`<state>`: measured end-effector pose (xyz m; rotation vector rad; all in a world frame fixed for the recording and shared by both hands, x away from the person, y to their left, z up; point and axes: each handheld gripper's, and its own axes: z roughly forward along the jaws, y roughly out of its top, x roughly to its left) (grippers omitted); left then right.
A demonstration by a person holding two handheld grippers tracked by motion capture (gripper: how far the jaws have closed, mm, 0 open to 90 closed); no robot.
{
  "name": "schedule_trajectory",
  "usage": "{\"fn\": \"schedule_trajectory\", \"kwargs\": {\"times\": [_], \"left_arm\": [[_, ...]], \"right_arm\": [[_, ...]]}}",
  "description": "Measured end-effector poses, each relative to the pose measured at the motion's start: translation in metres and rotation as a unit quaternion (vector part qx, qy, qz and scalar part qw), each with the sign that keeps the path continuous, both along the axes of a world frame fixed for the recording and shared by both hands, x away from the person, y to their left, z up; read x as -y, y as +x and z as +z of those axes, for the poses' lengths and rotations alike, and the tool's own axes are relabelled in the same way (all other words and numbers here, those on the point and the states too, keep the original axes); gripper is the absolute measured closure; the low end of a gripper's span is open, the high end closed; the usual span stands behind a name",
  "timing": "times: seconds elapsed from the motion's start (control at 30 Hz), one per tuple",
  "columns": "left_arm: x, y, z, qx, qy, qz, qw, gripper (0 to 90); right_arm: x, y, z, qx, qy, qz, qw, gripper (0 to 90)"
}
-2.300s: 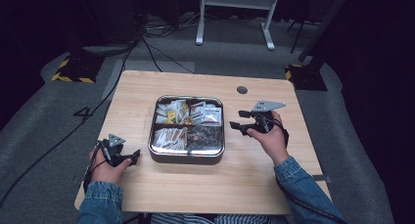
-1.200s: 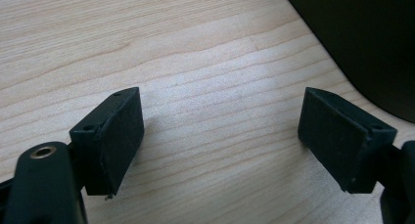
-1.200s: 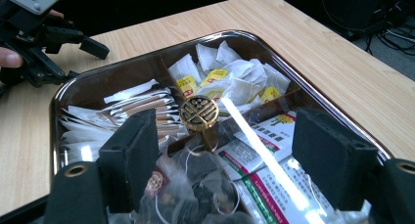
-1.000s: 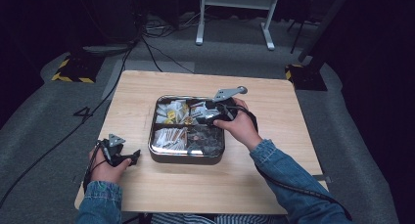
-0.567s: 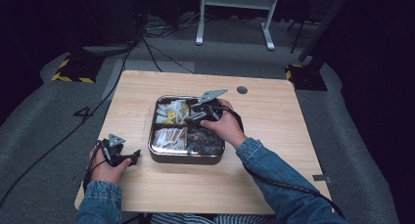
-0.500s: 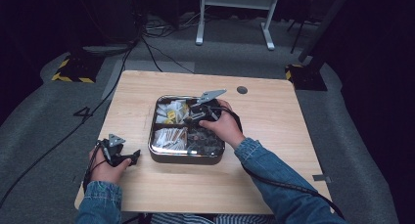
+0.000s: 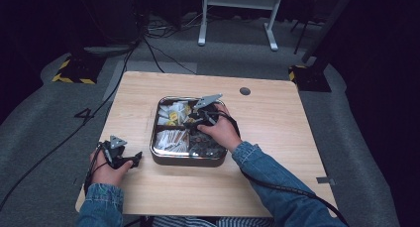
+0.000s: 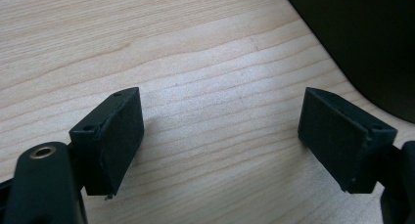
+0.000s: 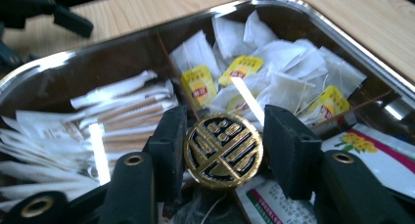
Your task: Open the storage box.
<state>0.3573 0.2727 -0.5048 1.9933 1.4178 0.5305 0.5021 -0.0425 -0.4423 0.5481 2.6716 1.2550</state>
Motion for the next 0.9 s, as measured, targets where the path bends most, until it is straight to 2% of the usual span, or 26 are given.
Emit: {"fn": "schedule_trajectory", "kwargs": {"times": [0.1, 0.9], "left_arm": [[0.0, 0.0, 0.0, 0.0, 0.0, 0.0, 1.0, 17.6], [0.0, 0.0, 0.0, 0.0, 0.0, 0.0, 1.0, 17.6]], "right_arm": [[-0.0018, -0.0024, -0.0004, 0.009, -0.013, -0.001, 0.9999, 54.2], [-0.0017, -0.0047, -0.0003, 0.008, -0.011, -0.007, 0.9999, 59.1]]}}
